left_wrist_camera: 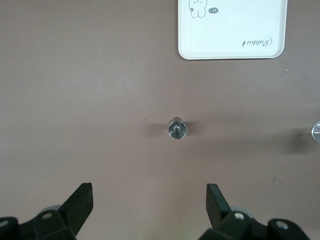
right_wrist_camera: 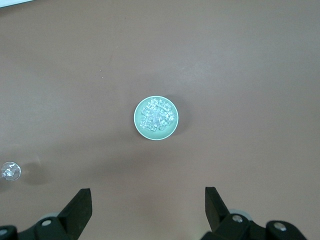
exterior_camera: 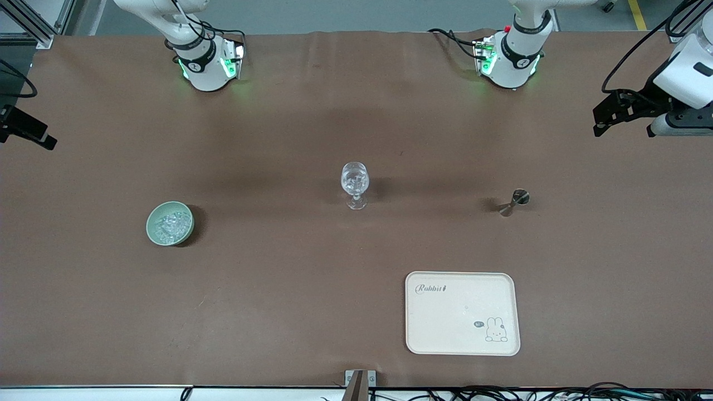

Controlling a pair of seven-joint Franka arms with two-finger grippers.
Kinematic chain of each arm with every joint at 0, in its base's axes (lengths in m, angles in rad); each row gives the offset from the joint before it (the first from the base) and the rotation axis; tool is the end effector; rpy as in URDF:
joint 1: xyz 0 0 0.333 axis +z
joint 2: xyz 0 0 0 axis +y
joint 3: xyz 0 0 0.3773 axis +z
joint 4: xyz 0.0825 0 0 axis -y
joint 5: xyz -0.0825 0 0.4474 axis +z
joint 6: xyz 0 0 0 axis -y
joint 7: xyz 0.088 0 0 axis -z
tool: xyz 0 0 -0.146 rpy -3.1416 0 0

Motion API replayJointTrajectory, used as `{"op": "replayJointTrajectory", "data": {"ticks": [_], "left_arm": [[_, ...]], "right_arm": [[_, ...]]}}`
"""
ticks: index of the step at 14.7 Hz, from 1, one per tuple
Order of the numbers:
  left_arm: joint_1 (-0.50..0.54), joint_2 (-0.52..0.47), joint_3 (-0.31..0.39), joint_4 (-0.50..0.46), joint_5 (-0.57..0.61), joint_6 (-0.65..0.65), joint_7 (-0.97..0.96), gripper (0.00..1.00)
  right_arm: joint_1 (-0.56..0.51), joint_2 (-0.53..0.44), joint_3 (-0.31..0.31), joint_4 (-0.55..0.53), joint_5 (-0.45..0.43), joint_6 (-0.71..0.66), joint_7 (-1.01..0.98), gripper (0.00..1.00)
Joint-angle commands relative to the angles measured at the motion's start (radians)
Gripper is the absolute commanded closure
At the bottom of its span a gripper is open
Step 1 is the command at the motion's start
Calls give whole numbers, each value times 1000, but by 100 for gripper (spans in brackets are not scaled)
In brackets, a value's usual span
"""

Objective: Pour wine and add ice with both arms
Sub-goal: 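Reach the left gripper to the jigger while the right gripper reaches the bowl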

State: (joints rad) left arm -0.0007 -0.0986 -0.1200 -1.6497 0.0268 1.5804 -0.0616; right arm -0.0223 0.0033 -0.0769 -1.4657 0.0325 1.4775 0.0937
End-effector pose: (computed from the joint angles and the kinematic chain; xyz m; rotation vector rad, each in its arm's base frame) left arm 0.5789 -0.0699 0.6642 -3.1040 0.0909 -0.0497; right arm 0.6072 -0.0553 0.6924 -3.0955 0.2945 -0.0134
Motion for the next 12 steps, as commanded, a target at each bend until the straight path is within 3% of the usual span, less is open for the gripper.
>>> {"op": "replayJointTrajectory", "data": {"ticks": [1, 3, 6, 10, 12], "left_arm": [[-2, 13, -1, 30, 22, -22, 5, 0], [2, 16, 0, 50, 22, -23, 8, 0], [45, 101, 43, 112, -25, -49, 46, 0], [115, 186, 52, 85, -39, -86, 30, 0], [145, 227, 52, 32, -103, -83, -94, 0]], "right_arm": [[-19, -5, 9, 2, 14, -11, 0, 0], [-19, -6, 9, 2, 14, -11, -2, 0], [-18, -6, 9, 1, 14, -13, -2, 0], [-19, -5, 8, 2, 14, -11, -18, 0], [-19, 1, 5, -2, 12, -11, -55, 0]]}}
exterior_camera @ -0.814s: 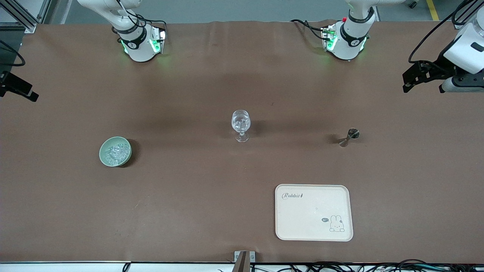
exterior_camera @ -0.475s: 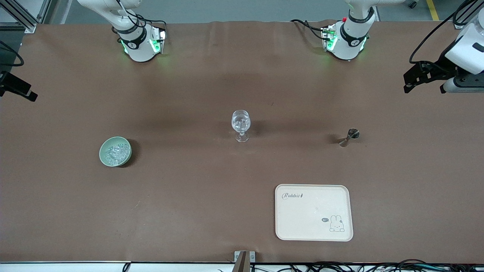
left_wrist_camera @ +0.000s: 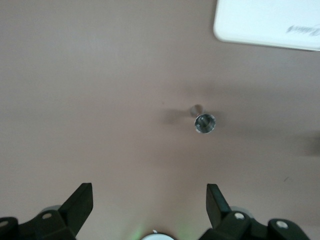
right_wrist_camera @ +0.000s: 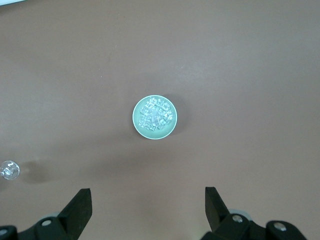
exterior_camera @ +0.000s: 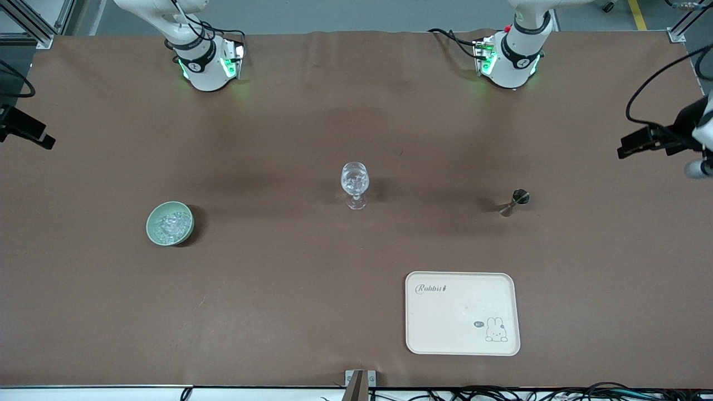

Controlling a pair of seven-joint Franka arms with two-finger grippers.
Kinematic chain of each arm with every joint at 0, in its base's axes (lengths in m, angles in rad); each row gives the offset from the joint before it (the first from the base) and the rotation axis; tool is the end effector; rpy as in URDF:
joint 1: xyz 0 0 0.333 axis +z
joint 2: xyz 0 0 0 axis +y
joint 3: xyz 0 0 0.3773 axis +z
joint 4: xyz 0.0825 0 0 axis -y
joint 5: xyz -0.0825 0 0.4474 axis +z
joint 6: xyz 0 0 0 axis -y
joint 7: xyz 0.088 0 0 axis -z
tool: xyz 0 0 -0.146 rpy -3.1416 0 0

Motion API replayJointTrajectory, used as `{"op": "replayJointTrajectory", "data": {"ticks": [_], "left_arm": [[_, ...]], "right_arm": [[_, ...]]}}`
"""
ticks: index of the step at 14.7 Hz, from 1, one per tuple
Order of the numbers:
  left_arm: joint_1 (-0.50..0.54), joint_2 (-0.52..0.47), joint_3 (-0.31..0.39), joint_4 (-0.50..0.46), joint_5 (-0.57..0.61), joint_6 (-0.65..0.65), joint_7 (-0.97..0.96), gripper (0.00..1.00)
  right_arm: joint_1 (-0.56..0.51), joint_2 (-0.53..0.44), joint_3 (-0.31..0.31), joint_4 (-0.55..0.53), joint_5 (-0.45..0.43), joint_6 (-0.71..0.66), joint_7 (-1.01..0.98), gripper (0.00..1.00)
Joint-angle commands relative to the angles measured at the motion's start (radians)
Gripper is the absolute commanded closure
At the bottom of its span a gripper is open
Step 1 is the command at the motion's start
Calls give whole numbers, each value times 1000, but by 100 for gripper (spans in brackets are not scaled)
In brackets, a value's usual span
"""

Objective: Pour wine and add ice with both arms
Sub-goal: 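Reach the left gripper to the jigger while the right gripper reaches the bowl, then grasp the jigger with the left gripper while the right gripper grasps ice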

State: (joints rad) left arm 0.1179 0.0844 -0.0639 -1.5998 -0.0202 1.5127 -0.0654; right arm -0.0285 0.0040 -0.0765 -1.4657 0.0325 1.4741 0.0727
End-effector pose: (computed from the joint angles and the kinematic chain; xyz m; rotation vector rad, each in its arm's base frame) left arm 0.6288 0.0324 0.5746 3.1000 0.1858 -0.2669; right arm 0.6066 -0.0588 0.6917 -3.0978 0.2710 -0.0077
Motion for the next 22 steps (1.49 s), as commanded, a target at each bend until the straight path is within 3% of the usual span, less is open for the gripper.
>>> {"op": "replayJointTrajectory", "data": {"ticks": [1, 3, 7, 10, 14, 17, 19, 22], "left_arm": [[70, 79, -4, -29, -120, 0, -144, 0], [133, 148, -4, -69, -254, 27, -207, 0], [189, 268, -4, -195, -435, 147, -269, 0], [226, 402, -4, -204, -578, 150, -271, 0], [267, 541, -4, -169, -699, 141, -310, 0], [269, 606, -5, -154, -766, 141, -387, 0], [264, 644, -5, -154, -825, 142, -427, 0], [261, 664, -5, -158, -830, 142, -432, 0]], "right_arm": [[-13, 4, 4, -7, 13, -5, -33, 0], [-10, 19, 4, -60, 15, 56, -34, 0], [-1, 37, 6, -290, 15, 318, -42, 0], [21, 83, 7, -445, 14, 516, -82, 0], [27, 212, 7, -514, 14, 688, -125, 0], [30, 254, 7, -611, 14, 865, -172, 0], [28, 274, 7, -645, 14, 922, -211, 5], [32, 304, 11, -688, 14, 1009, -214, 22]]}}
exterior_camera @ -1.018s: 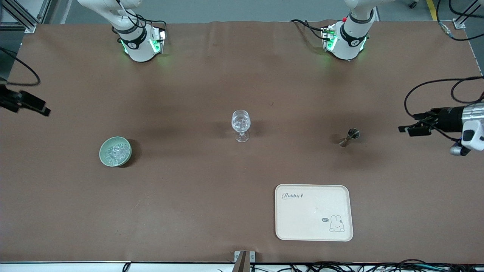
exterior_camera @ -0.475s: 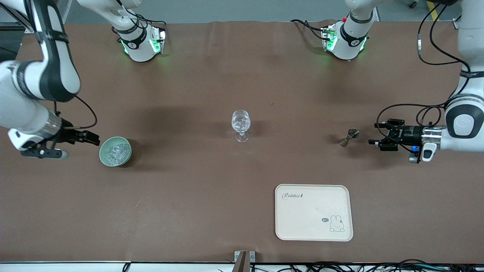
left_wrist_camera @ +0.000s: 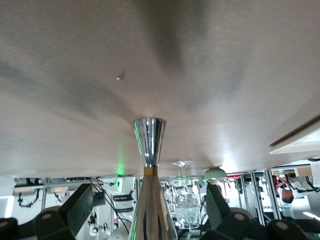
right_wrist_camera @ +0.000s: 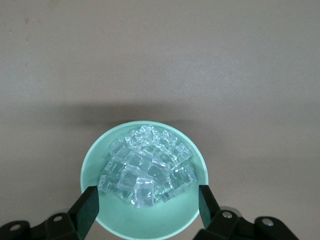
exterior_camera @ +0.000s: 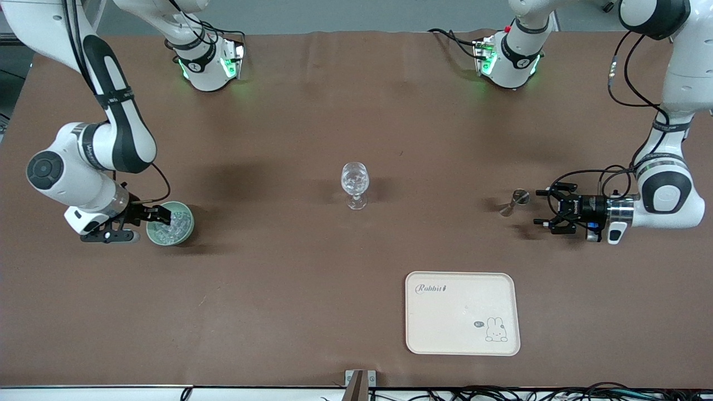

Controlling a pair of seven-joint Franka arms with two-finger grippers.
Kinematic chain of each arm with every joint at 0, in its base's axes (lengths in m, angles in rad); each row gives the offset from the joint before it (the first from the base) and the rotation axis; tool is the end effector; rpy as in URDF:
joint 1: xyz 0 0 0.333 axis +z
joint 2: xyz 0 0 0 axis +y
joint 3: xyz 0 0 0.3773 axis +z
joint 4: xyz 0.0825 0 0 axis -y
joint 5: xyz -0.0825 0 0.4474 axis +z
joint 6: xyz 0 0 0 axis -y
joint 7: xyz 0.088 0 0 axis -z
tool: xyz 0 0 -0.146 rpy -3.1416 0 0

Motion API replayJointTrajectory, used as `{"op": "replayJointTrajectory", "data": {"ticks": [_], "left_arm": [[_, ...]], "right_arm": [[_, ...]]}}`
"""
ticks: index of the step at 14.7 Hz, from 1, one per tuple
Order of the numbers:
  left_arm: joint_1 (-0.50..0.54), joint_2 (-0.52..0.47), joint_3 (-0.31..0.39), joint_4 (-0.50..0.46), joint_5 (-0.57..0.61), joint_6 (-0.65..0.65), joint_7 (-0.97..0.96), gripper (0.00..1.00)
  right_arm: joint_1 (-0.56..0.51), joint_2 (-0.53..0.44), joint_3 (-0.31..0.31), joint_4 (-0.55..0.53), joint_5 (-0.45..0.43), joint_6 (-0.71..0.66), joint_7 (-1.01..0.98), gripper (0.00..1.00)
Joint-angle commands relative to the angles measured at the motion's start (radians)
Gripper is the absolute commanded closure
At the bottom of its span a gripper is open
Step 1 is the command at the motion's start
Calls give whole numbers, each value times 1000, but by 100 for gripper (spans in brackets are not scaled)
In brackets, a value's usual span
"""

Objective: Pour wine and add ice with both arms
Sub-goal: 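Grasp the jigger with the left gripper while the right gripper grasps ice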

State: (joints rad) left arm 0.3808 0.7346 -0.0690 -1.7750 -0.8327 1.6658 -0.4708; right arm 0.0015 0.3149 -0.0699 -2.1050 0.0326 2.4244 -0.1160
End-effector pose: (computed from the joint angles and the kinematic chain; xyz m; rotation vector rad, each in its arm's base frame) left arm 0.6330 0.0986 0.1148 1.7842 1.2935 -1.0492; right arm 0.6401 -0.0427 0.2397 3.1407 0.0417 0.0086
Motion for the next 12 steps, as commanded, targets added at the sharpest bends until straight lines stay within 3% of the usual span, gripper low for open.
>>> {"op": "replayJointTrajectory", "data": {"ticks": [1, 3, 7, 12], "left_arm": [[-2, 12, 0, 11, -16, -11, -25, 0], [1, 15, 0, 9, -14, -12, -26, 0], [-25, 26, -11, 8, -45, -14, -51, 14], [-36, 52, -15, 12, -48, -40, -49, 16]], "right_arm": [[2, 1, 12, -61, 13, 85, -25, 26], [0, 13, 15, -62, 13, 91, -25, 31], [-1, 21, 18, -72, 13, 90, -25, 42], [-1, 36, 18, -72, 13, 90, -25, 54]]}}
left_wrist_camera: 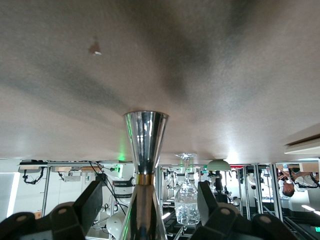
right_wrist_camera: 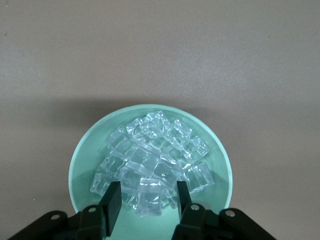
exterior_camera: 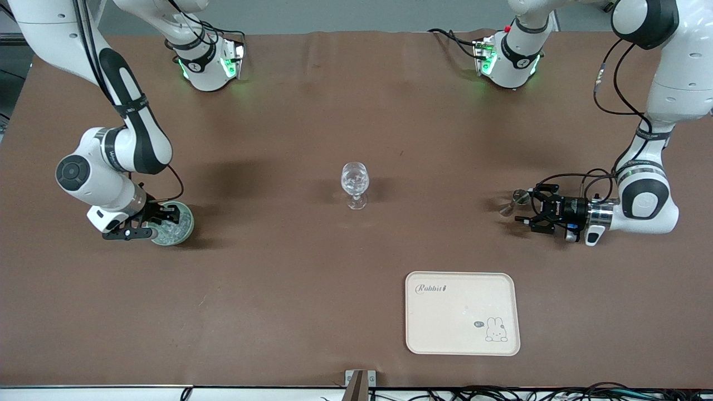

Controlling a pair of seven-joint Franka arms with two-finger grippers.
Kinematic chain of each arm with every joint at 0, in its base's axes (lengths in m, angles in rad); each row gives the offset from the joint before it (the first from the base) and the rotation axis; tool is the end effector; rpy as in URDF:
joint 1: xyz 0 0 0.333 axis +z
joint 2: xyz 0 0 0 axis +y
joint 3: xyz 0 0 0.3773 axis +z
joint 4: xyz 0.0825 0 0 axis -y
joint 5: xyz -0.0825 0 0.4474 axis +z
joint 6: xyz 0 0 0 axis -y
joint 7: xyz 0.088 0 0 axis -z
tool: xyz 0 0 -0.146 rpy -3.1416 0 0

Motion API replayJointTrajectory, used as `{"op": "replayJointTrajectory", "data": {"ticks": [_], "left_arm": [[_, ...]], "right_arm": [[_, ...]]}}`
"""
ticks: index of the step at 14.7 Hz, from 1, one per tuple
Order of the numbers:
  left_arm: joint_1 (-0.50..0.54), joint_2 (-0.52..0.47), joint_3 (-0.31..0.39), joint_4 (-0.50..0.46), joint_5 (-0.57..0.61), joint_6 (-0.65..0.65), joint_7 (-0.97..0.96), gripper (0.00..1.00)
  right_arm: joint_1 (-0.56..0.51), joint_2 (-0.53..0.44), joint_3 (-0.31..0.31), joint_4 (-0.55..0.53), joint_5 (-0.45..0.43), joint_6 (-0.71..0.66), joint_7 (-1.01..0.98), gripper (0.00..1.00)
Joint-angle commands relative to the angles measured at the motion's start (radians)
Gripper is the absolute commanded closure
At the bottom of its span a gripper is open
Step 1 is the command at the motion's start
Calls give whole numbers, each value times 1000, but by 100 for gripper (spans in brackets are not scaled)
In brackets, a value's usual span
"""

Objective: Pour wine and add ice with both arms
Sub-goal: 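Lift the jigger with the left gripper while the right gripper holds ice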

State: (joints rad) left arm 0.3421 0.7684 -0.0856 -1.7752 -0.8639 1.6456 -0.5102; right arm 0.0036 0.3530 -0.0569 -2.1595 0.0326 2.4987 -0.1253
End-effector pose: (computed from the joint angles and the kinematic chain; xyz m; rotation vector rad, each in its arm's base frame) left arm 0.6318 0.0573 0.0991 1.7428 1.2841 -1.1492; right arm 0.6230 -0.0331 0.1985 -3.1397 -0.0772 0.0204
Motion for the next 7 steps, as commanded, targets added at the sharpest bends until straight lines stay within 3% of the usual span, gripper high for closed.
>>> {"op": "replayJointTrajectory", "data": {"ticks": [1, 7], "left_arm": [[3, 22, 1, 14, -17, -20, -7, 16], [5, 46, 1, 17, -40, -21, 1, 29]], "right_arm": [[-4, 0, 5, -16, 13, 16, -16, 54], [-7, 9, 5, -14, 13, 23, -14, 56]]}}
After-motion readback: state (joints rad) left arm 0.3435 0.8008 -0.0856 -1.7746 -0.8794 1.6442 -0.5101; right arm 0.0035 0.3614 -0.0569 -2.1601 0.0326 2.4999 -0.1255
